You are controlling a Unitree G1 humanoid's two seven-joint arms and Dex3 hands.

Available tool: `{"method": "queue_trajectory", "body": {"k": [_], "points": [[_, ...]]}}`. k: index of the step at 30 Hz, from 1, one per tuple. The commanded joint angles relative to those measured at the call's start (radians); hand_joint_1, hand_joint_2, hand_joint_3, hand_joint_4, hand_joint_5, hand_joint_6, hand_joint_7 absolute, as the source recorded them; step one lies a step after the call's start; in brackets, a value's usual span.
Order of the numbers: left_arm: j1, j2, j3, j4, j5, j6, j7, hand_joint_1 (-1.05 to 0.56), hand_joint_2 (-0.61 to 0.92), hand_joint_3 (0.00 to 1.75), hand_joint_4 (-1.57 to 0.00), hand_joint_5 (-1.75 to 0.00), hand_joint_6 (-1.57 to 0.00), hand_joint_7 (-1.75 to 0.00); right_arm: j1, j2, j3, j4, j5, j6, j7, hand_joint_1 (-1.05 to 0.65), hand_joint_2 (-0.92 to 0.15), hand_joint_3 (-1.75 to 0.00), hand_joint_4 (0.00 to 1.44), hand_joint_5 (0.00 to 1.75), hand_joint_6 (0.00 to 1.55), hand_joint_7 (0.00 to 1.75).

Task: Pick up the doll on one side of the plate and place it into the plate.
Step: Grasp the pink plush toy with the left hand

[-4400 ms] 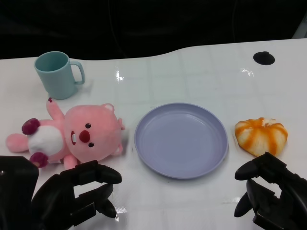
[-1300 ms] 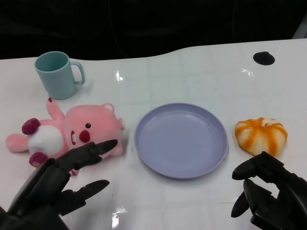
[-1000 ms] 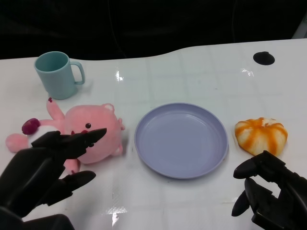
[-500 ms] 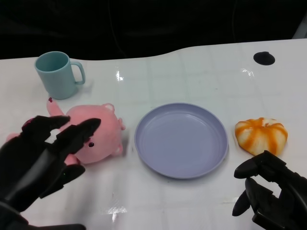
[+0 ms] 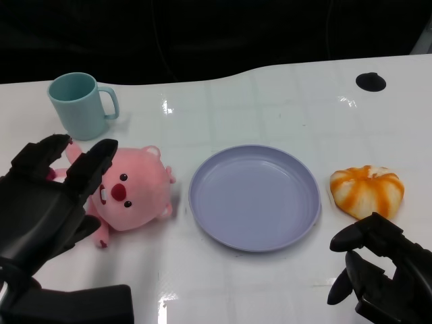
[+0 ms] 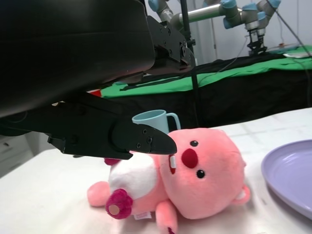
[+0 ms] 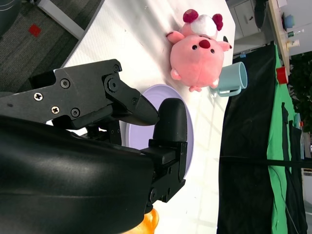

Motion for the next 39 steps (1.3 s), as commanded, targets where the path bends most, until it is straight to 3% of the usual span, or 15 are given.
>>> {"method": "queue_trajectory", "body": {"k": [1,13,39], "points": [[-0.026,0.022,-0.012,0.017,0.024,0.040,-0.029,-0.75,0.92,0.01,0.00,-0.17,-0.06,0.00,0.002,-0.009,-0.005,-0.004,0.005,-0.010,0.003,-0.25,-0.92,-0.72,0.45,1.75,0.27,1.74],[-0.142,0.051,-0.078,0.132,0.066,0.164,-0.145,-0.80,0.91,0.00,-0.01,-0.21,-0.05,-0.01,0.006,-0.010,-0.003,-0.012,-0.004,-0.006,-0.004,-0.25,-0.92,-0.71,0.45,1.75,0.28,1.72],[-0.353,0.088,-0.202,0.498,-0.004,0.176,-0.097,-0.80,0.90,0.01,0.00,-0.21,-0.06,0.00,0.017,-0.013,0.002,-0.015,-0.009,-0.014,-0.002,-0.26,-0.92,-0.70,0.46,1.75,0.31,1.70]]}}
